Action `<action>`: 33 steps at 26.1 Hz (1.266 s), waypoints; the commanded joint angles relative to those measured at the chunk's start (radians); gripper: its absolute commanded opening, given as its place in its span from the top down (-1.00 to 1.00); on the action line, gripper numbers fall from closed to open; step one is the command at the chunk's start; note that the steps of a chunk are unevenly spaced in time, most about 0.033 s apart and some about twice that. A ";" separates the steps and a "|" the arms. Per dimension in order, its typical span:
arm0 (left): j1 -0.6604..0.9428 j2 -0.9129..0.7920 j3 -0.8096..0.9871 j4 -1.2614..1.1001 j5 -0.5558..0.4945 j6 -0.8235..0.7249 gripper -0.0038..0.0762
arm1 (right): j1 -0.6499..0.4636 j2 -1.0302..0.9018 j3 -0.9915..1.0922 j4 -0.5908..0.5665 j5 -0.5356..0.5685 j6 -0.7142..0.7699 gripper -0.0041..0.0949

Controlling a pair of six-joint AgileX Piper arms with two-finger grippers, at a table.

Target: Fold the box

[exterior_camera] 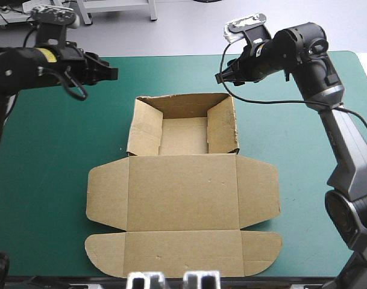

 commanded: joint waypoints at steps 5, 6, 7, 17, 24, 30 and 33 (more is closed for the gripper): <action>0.002 -0.338 0.239 -0.076 0.044 0.075 0.40 | -0.001 -0.054 0.099 0.000 0.010 0.068 -0.03; 0.002 -0.373 0.270 -0.076 0.043 0.075 0.40 | -0.003 -0.054 0.137 -0.006 0.010 0.068 -0.03; 0.002 -0.409 0.325 -0.076 0.043 0.075 0.40 | -0.003 -0.052 0.167 -0.014 0.005 0.068 -0.03; 0.002 -0.781 0.830 -0.076 -0.013 0.113 0.40 | -0.003 0.051 0.312 0.010 -0.057 0.091 -0.03; 0.002 -0.949 1.087 -0.069 -0.048 0.128 0.40 | -0.003 0.159 0.312 0.071 -0.068 0.055 0.09; 0.002 -0.952 1.126 -0.069 -0.096 0.135 0.40 | -0.016 0.139 0.270 -0.067 -0.015 0.035 0.94; 0.002 -0.952 1.126 -0.069 -0.130 0.135 0.39 | -0.045 0.107 0.234 -0.191 0.010 0.039 0.97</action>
